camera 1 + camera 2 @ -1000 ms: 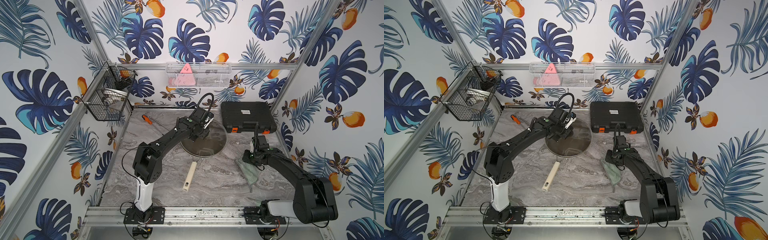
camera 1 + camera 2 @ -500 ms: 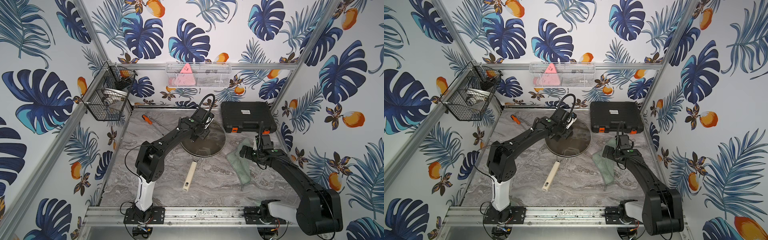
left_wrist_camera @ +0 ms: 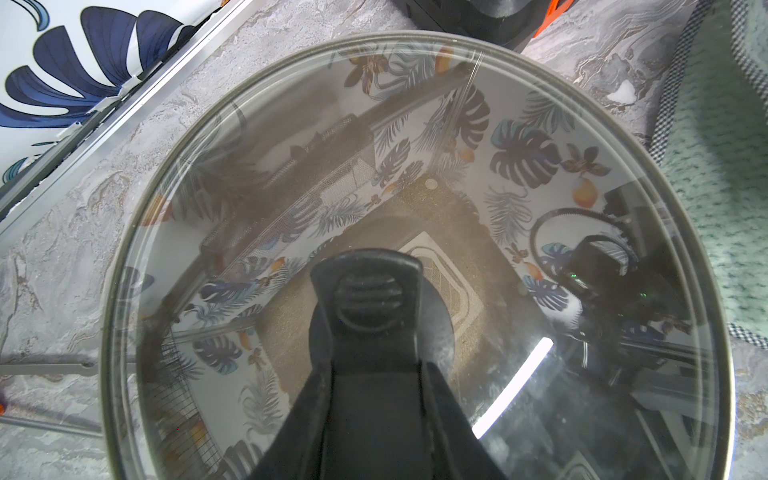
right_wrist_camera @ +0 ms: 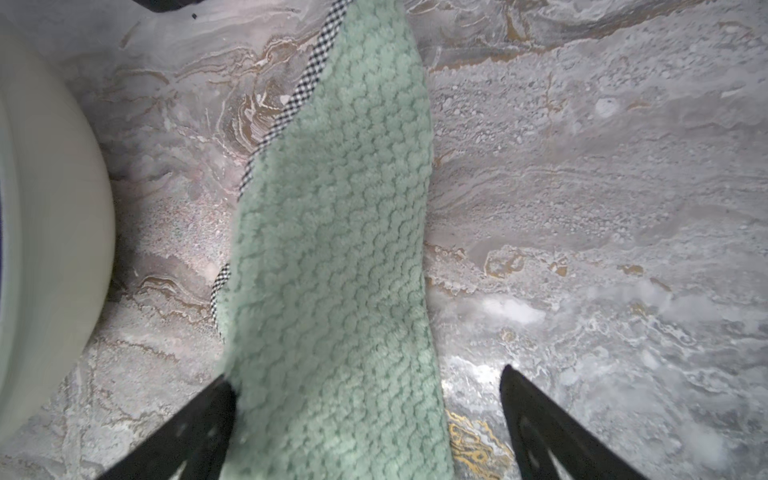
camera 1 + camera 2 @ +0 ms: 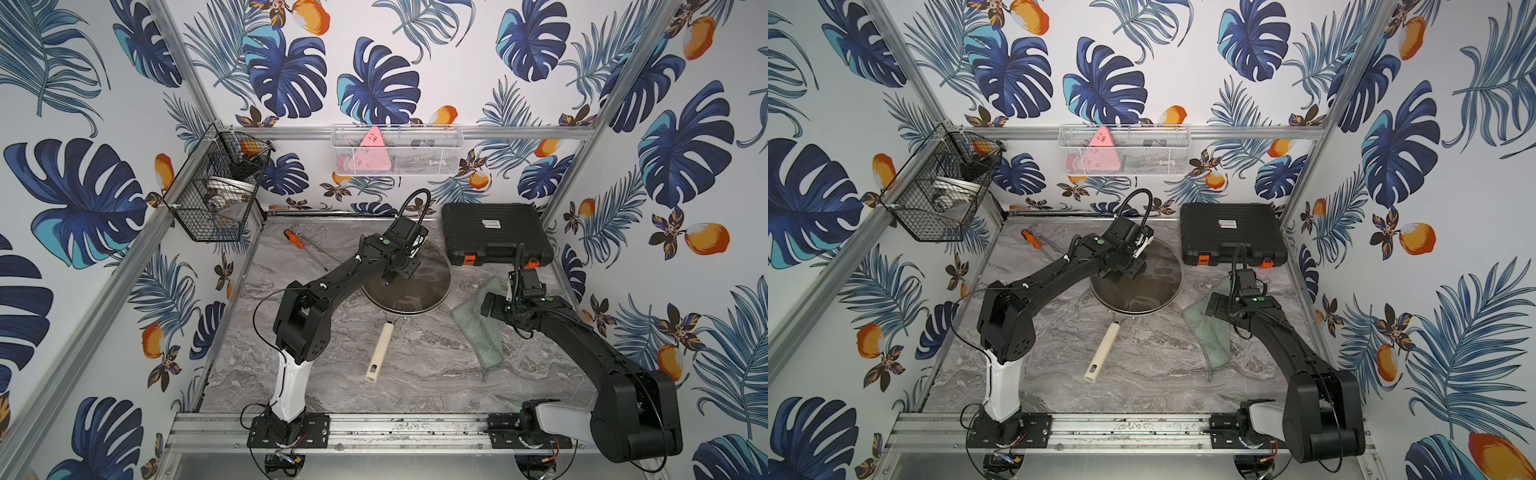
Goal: Wipe the pot lid with a cloth
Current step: Place the pot lid on the cooking pot.
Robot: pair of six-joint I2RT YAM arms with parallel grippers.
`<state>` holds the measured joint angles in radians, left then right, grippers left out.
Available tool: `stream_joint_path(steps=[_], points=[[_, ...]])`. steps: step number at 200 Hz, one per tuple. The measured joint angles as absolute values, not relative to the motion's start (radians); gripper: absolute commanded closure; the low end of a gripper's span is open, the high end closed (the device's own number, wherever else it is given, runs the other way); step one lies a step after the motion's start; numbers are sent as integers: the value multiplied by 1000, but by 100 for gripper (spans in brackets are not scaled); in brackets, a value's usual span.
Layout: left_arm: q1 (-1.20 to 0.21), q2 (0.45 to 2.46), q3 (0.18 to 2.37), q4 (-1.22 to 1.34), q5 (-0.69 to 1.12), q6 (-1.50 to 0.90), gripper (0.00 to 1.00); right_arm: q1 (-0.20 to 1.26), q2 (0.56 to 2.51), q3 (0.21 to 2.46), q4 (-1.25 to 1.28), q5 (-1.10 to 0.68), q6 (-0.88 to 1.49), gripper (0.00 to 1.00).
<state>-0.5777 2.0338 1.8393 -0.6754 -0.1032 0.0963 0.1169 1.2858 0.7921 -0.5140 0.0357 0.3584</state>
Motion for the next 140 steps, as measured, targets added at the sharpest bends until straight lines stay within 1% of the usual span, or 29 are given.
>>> stream_joint_path(steps=[89, 109, 119, 123, 127, 140], points=[[-579, 2033, 1818, -669, -100, 54, 100, 117, 1347, 780, -487, 17, 354, 0], [-579, 2033, 1813, -665, -100, 52, 98, 117, 1348, 780, -485, 10, 353, 0], [-579, 2033, 1813, -665, -100, 51, 95, 117, 1348, 780, -485, 9, 350, 0], [-579, 2033, 1813, -665, -100, 51, 87, 117, 1348, 780, -485, 7, 350, 0], [-579, 2033, 1813, -665, -101, 51, 83, 117, 1348, 780, -485, 6, 350, 0], [-579, 2033, 1813, -665, -101, 51, 79, 117, 1346, 780, -485, 6, 350, 0]])
